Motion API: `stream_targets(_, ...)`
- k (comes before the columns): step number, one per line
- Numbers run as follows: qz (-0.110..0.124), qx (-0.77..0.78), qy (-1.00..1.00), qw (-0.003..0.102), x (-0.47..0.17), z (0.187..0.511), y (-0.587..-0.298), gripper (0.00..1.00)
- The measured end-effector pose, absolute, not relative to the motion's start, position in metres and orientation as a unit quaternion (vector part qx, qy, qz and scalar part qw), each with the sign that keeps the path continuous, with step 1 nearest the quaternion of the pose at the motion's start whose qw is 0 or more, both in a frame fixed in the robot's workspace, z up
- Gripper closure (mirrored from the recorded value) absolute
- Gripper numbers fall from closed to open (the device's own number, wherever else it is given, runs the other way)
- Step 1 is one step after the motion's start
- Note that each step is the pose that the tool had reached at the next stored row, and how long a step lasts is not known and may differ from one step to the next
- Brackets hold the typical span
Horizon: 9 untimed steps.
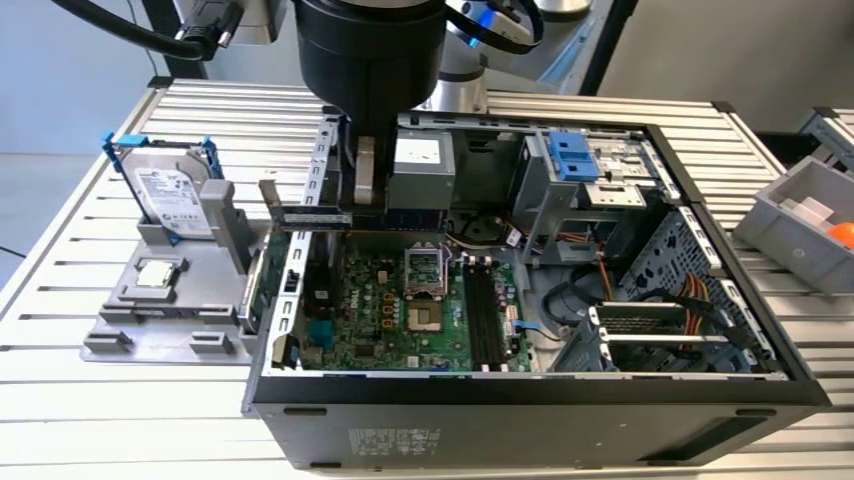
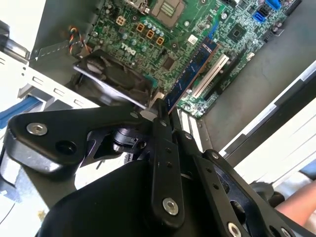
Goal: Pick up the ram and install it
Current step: 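Pick up the ram and move it above insertion slot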
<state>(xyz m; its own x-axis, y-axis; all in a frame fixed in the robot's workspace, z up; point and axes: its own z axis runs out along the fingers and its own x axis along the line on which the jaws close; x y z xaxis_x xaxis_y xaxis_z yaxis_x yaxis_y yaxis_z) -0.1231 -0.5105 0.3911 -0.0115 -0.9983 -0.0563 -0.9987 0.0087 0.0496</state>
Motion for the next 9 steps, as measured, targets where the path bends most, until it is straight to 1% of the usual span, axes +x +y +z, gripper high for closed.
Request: stream_targets(9,0.037,-0.703,0.710,0.003,-0.1212,0.3910,-0.5105,1.00)
